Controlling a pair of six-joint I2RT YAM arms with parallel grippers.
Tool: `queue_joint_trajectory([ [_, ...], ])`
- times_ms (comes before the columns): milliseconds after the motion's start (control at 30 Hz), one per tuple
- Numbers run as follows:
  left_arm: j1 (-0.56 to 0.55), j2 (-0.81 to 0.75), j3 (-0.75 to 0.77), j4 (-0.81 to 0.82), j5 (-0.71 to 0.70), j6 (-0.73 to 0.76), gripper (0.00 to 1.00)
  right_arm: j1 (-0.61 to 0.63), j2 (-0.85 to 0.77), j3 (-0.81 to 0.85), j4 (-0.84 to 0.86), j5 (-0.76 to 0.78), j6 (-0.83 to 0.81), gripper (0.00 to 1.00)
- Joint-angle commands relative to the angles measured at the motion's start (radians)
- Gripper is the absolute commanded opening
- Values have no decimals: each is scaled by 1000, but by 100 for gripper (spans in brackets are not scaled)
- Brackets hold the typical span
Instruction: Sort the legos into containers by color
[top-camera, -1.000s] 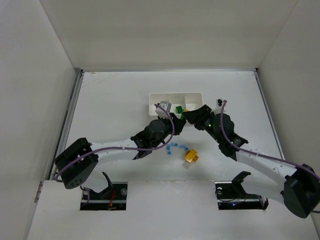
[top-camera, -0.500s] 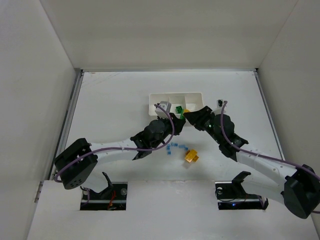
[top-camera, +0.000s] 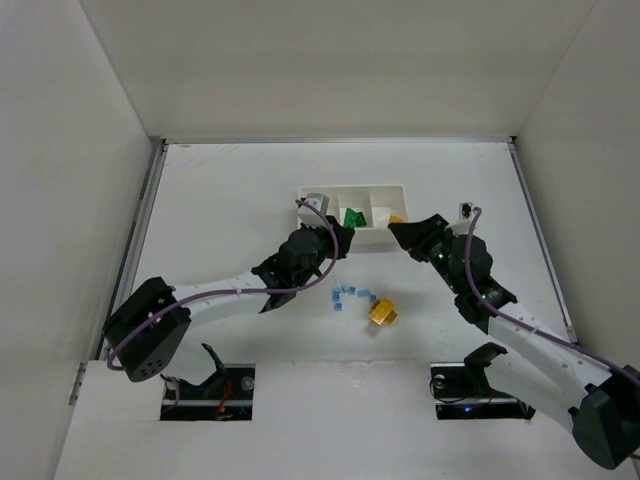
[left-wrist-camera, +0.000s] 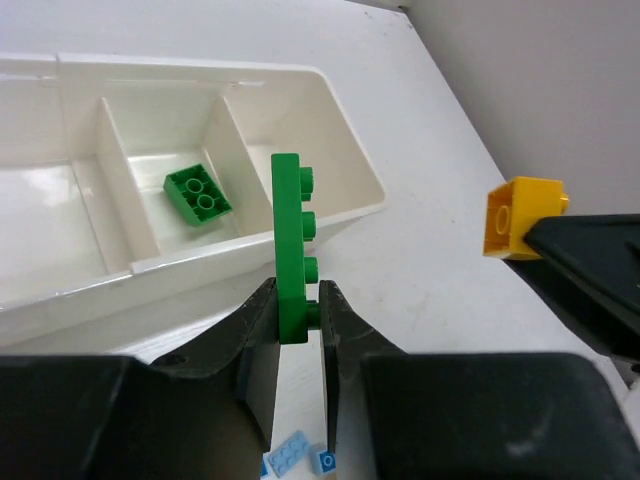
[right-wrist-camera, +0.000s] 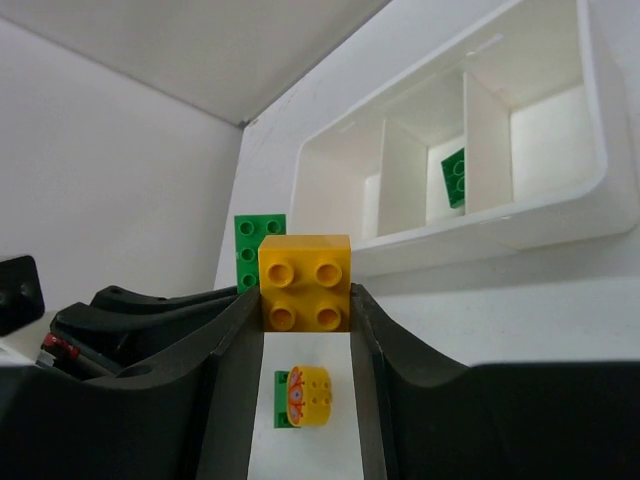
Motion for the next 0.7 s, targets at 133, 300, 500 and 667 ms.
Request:
queue_joint_trajectory([
  [133,44,106,166,-43,-2,70,6,-51,12,-4,-13,-16,-70,25],
  [300,93,238,298,-119,10,51,10,-53,78,25,-13,-3,-108,25],
  [500,119,347,396,-143,35,46,20,-89,153,85,-13,0,-153,26],
  [667,134,388,434,-163,36,41,40,-112,248,141,-6,-2,-185,26],
])
